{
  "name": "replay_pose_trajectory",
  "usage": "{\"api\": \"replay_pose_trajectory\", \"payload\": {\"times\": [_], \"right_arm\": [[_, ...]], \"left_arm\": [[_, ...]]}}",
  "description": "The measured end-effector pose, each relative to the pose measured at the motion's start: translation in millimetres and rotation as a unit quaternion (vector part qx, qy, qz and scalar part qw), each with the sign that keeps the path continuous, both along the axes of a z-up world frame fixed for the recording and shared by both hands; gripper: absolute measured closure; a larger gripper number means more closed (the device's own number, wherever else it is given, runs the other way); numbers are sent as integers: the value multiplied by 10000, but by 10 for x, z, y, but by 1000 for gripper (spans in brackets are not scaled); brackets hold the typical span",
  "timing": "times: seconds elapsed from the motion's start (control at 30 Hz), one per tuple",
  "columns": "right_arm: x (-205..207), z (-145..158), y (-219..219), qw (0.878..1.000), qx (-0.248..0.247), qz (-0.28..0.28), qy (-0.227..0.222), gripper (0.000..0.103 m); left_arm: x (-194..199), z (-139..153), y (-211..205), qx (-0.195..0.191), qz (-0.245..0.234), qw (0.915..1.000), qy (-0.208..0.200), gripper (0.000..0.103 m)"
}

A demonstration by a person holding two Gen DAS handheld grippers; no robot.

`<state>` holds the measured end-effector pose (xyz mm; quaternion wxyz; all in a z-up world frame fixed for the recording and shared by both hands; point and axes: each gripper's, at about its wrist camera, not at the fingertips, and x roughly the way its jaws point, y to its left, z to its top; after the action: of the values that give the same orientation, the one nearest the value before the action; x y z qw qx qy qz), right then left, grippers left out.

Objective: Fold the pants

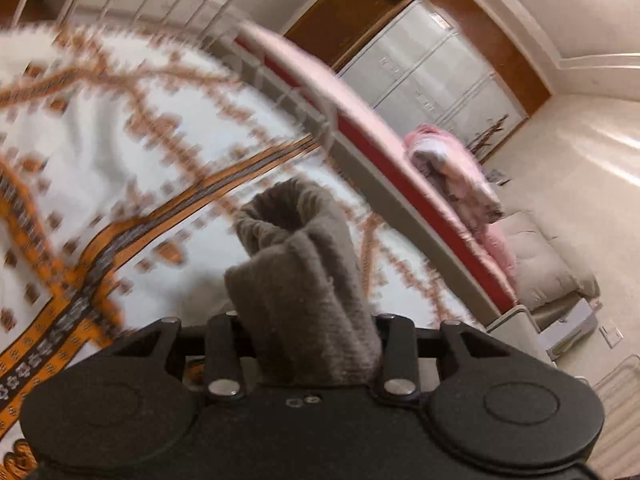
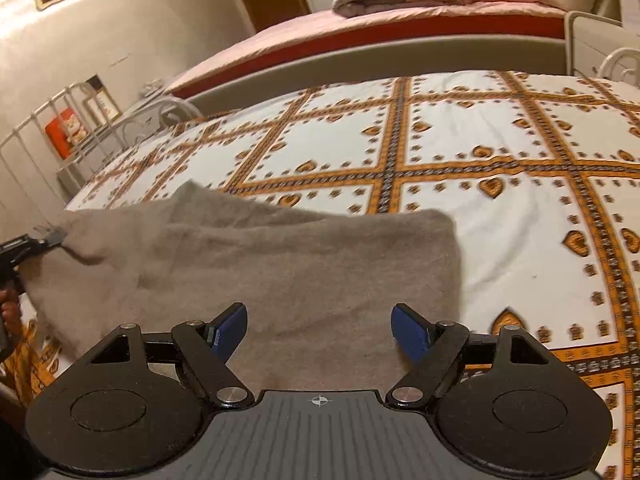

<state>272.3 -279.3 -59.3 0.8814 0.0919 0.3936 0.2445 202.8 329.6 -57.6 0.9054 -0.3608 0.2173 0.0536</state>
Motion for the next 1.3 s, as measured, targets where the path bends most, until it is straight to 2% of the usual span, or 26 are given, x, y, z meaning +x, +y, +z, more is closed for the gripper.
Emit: {"api": "replay_pose_trajectory", "payload": {"times": [0.17, 0.37, 0.57, 0.7, 0.83, 0.97, 1.17, 1.3], "right_arm": [[87, 145, -336, 9985, 241, -482, -81, 24], [63, 239, -786, 9932, 608, -989, -33, 24], [-40, 277, -1004, 9915, 722, -1082, 1, 24], [-101, 281, -1149, 9886, 866, -1233, 15, 24], [-124, 277, -1304, 9858, 935, -1394, 54, 24], [-136, 285, -1456, 9825, 973, -1585, 57, 24], [-161, 309, -1604, 9783, 1069, -1773, 76, 24], [-169, 315, -1592, 9788, 1056, -1754, 93, 24]], "left_arm": [[33, 445, -522, 842, -329, 9951, -407, 75], [233, 738, -1250, 1411, -954, 9838, -565, 75], [445, 807, -1951, 1713, -1601, 9705, -561, 75], [626, 771, -2472, 1849, -2108, 9584, -540, 75], [738, 688, -3015, 2102, -2664, 9395, -471, 75], [816, 501, -3559, 2625, -3190, 9103, -277, 75], [748, 277, -4095, 3206, -3710, 8715, -100, 75], [781, 114, -4334, 3515, -3804, 8551, 248, 72]]}}
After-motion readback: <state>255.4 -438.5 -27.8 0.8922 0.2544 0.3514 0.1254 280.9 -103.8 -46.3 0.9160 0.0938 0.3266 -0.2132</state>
